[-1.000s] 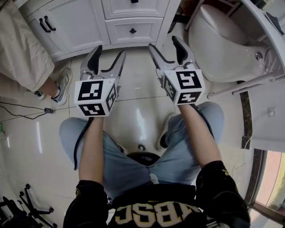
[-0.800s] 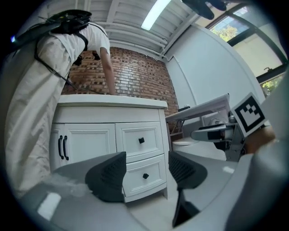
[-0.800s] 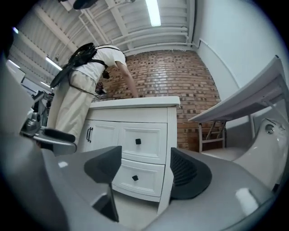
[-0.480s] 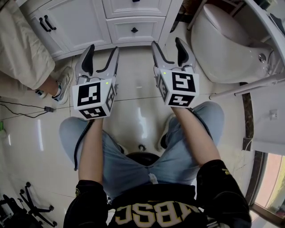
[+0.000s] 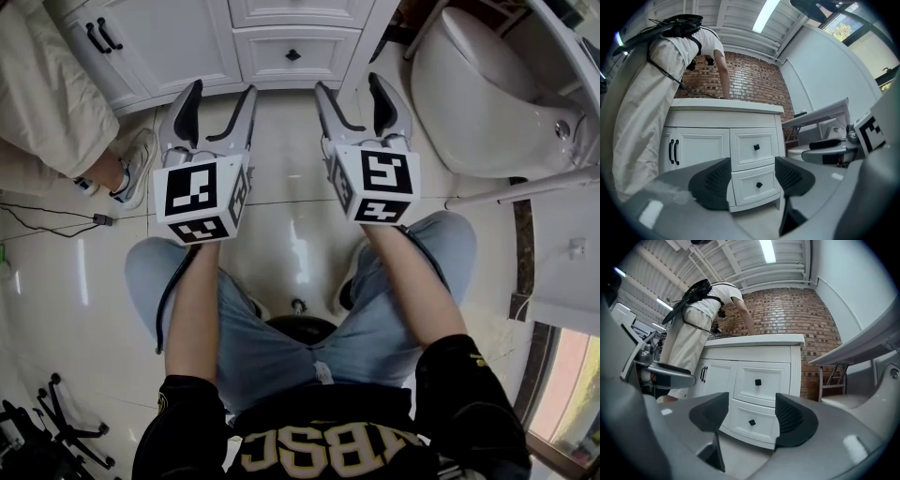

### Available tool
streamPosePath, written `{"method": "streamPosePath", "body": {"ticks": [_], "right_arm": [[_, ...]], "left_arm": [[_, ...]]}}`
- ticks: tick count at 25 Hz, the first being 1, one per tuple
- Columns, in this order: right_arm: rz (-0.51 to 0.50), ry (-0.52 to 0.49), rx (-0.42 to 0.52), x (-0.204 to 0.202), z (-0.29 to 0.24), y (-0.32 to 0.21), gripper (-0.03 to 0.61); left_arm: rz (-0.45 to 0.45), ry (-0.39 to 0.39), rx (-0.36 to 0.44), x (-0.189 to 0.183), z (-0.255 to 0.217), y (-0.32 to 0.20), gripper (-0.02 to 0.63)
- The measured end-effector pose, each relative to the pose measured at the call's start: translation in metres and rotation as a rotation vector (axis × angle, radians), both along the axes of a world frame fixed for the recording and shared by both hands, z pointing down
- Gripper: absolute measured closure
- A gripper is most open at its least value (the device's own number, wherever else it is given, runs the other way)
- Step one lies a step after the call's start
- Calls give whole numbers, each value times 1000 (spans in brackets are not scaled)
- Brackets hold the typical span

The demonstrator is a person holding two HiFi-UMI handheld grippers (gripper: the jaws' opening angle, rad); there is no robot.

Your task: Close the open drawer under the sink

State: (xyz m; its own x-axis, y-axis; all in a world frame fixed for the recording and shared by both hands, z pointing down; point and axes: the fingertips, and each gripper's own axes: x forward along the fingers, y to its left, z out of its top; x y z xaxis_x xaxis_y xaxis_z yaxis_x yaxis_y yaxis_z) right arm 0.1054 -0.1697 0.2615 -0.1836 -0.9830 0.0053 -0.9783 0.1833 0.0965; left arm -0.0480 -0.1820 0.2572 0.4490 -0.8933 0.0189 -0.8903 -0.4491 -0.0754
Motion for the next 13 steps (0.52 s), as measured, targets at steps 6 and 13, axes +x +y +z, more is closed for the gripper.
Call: {"method": "streamPosePath", "body": {"ticks": [6,13], "right_arm": [[-26,19,-4,-11,3,1,273],[-27,17,-10,-8,1,3,273]], "left_arm": [[2,6,-9,-2,2,-1,319],[25,-13,-12,8,5,5,321]]}}
